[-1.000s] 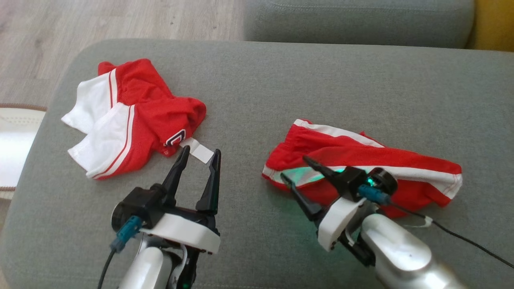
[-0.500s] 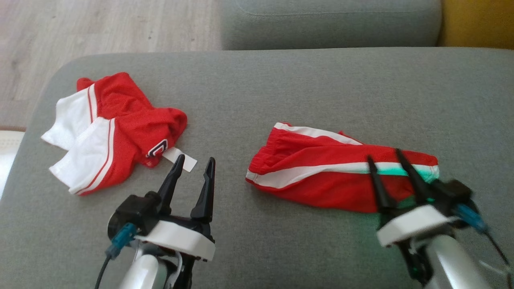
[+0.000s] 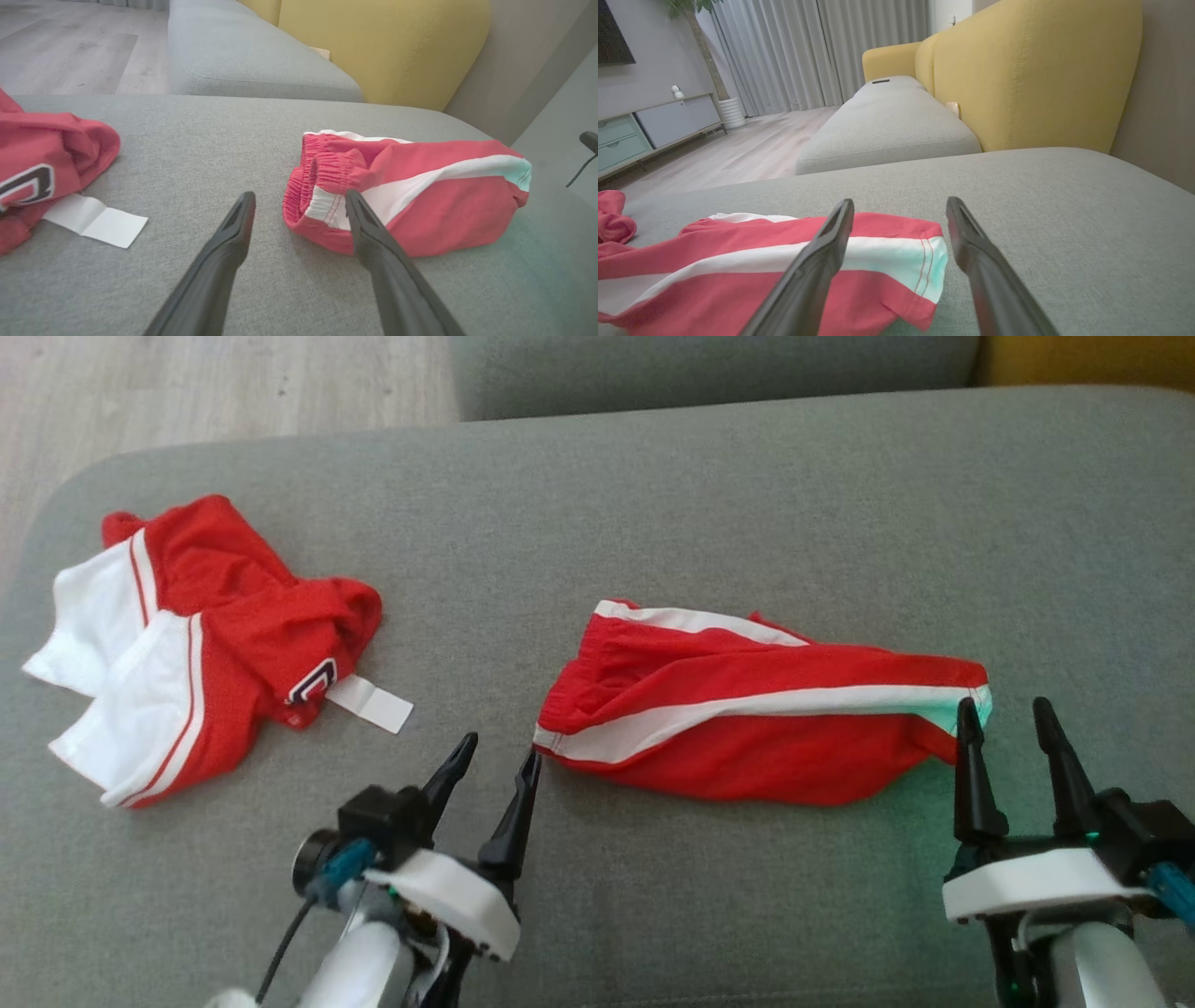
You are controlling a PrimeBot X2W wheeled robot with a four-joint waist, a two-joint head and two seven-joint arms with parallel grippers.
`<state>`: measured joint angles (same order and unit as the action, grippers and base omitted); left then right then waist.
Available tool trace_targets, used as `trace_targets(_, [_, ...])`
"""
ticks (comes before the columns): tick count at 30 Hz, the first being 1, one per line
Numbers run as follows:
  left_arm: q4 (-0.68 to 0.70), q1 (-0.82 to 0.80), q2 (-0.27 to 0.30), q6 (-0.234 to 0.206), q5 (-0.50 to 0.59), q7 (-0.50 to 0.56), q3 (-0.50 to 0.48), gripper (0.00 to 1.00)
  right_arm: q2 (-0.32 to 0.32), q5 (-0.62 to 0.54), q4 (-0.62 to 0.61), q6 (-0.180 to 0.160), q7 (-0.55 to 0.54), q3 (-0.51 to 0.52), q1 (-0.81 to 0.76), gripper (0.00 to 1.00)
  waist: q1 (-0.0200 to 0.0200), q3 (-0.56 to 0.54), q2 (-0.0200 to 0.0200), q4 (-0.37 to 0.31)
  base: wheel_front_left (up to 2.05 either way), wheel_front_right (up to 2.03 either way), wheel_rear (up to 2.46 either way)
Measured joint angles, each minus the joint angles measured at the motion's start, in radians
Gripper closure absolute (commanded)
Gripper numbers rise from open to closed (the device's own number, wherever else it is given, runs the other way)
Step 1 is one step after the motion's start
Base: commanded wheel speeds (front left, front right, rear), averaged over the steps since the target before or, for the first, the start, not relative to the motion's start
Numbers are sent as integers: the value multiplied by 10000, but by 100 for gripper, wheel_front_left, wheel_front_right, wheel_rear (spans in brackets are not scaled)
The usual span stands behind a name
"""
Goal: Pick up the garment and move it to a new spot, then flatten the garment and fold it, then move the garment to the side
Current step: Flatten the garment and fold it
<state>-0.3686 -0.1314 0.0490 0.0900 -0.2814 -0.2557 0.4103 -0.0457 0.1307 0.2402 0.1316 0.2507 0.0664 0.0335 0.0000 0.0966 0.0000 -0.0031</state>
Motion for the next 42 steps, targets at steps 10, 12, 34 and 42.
trace_targets(10, [-1726, -1243, -21, 247, 148, 0, 380, 0, 8, 178, 58, 0, 0, -81, 254, 0, 0, 389, 0, -384, 0, 0, 0])
trace_targets(12, [-1852, -1362, -21, 257, 144, 0, 426, 0, 8, 178, 59, 0, 0, -84, 254, 0, 0, 441, 0, -443, 0, 0, 0])
trace_targets(34, [-1469, -1512, -31, 343, -222, 0, 936, 100, 8, 236, 1377, 0, -245, 311, 614, 0, 0, 270, 0, -271, 0, 0, 0])
trace_targets(42, [-1306, -1478, -27, 343, -221, 0, 951, 100, 8, 2023, 2984, 0, -941, -8, 1662, 0, 0, 324, 0, -108, 0, 0, 0])
